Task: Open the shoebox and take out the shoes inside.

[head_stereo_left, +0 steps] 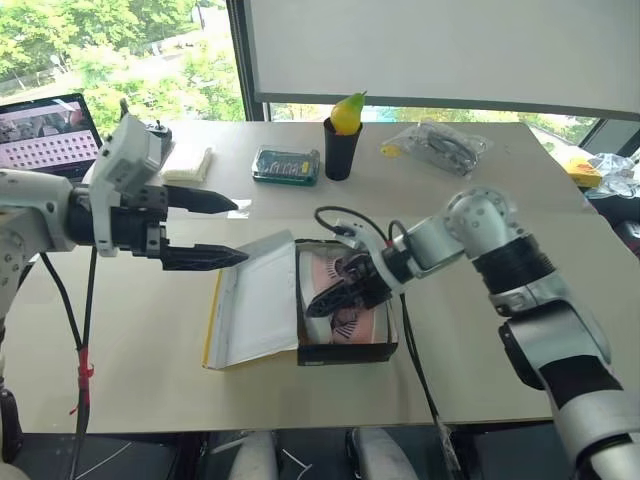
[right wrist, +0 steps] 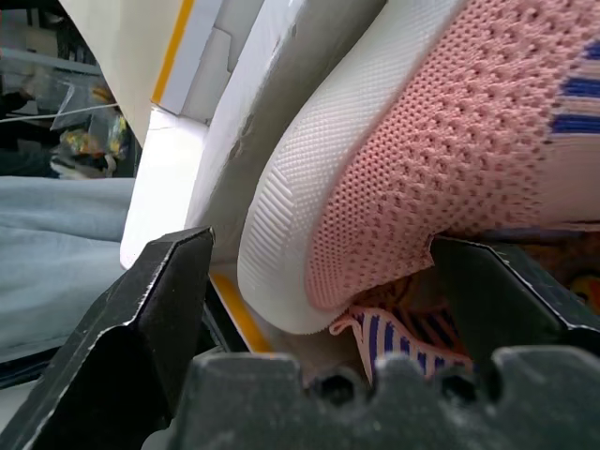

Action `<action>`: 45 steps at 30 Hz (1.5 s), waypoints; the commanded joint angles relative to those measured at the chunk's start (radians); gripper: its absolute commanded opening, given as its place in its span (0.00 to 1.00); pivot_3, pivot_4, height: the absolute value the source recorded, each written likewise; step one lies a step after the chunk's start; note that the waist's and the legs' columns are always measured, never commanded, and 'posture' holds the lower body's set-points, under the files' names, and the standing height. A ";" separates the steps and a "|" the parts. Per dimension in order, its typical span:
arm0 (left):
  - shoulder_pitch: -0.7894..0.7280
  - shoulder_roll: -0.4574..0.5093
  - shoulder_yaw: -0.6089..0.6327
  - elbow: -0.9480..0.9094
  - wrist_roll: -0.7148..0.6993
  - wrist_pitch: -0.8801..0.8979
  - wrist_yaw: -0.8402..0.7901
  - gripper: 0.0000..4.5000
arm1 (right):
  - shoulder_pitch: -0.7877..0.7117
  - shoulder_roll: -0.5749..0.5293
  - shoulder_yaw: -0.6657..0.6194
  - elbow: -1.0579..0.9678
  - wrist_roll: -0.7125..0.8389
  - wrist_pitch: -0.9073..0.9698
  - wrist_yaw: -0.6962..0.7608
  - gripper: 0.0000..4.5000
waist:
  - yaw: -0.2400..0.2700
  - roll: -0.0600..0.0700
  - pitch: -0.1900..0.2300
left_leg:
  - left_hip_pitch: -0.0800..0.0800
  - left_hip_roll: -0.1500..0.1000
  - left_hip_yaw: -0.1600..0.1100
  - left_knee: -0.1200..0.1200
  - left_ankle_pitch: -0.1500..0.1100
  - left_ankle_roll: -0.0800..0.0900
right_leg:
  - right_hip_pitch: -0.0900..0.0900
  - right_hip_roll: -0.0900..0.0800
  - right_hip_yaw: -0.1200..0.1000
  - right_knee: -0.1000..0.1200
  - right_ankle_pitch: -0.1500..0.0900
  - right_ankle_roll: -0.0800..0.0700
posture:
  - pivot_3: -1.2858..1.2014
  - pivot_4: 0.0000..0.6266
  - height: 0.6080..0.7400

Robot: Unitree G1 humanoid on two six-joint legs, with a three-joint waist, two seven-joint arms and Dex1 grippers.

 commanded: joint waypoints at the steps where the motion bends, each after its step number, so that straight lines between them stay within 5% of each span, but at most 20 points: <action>1: 0.001 0.021 0.045 -0.032 -0.014 0.002 0.008 1.00 | 0.023 0.034 -0.039 -0.019 -0.002 0.008 -0.047 0.99 | -0.001 0.000 0.000 | 0.000 0.000 0.000 0.000 0.000 0.000 | 0.000 0.000 0.000 0.000 0.000 0.000 | 0.52 0.24 0.94; 4: 0.007 0.023 0.051 -0.041 -0.016 0.006 0.014 1.00 | 0.041 0.046 -0.044 -0.035 -0.023 0.008 -0.064 0.99 | -0.001 0.000 0.000 | 0.001 0.000 0.000 0.000 0.000 0.000 | 0.000 0.000 0.000 0.000 0.000 0.000 | 0.52 0.24 0.94; 7: 0.006 0.020 0.052 -0.043 -0.017 0.007 0.018 1.00 | 0.046 0.047 -0.058 -0.041 -0.042 0.008 -0.068 0.84 | -0.002 0.000 0.000 | 0.001 0.001 0.000 0.000 0.000 0.000 | 0.001 0.001 0.000 0.000 0.000 0.000 | 0.52 0.24 0.94; 17: -0.022 -0.003 0.013 -0.021 0.009 -0.019 0.011 1.00 | 0.030 0.020 -0.087 -0.224 -0.166 0.007 -0.018 0.13 | -0.001 0.000 0.000 | 0.001 0.002 0.000 0.001 0.000 0.000 | 0.001 0.003 0.000 0.000 0.000 0.000 | 0.52 0.24 0.94; 22: -0.046 -0.017 -0.015 -0.001 0.027 -0.037 0.001 1.00 | -0.007 -0.035 -0.072 -0.327 -0.272 -0.018 0.053 0.13 | 0.002 0.000 0.000 | 0.000 0.002 0.000 0.001 0.000 0.000 | 0.000 0.003 0.000 0.000 0.000 0.000 | 0.52 0.24 0.94; 26: -0.071 -0.033 -0.041 0.018 0.043 -0.055 -0.010 1.00 | -0.019 -0.152 0.065 -0.411 -0.430 -0.113 0.160 0.13 | 0.006 0.000 0.000 | -0.001 0.002 0.000 0.001 0.000 0.000 | -0.001 0.002 0.000 0.000 0.000 0.000 | 0.52 0.24 0.94; 32: -0.096 -0.045 -0.063 0.039 0.060 -0.068 -0.025 1.00 | -0.034 -0.069 -0.130 -0.297 -0.415 -0.015 0.211 0.13 | -0.004 0.000 0.000 | -0.001 0.003 0.000 0.002 0.000 0.000 | -0.002 0.004 0.001 0.000 0.001 -0.001 | 0.52 0.24 0.94; 39: -0.109 -0.059 -0.076 0.045 0.071 -0.070 -0.032 1.00 | -0.010 -0.079 -0.166 -0.442 -0.448 -0.029 0.240 0.13 | 0.003 0.000 0.000 | -0.009 0.003 0.000 0.003 0.000 0.000 | -0.010 0.004 0.001 0.003 0.001 -0.001 | 0.52 0.24 0.94; 45: -0.124 -0.063 -0.083 0.056 0.084 -0.069 -0.048 1.00 | -0.012 0.012 -0.363 -0.463 -0.464 -0.034 0.180 0.13 | 0.000 0.000 0.000 | -0.010 0.003 0.000 0.004 0.000 0.000 | -0.012 0.004 0.001 0.007 0.001 -0.001 | 0.52 0.24 0.94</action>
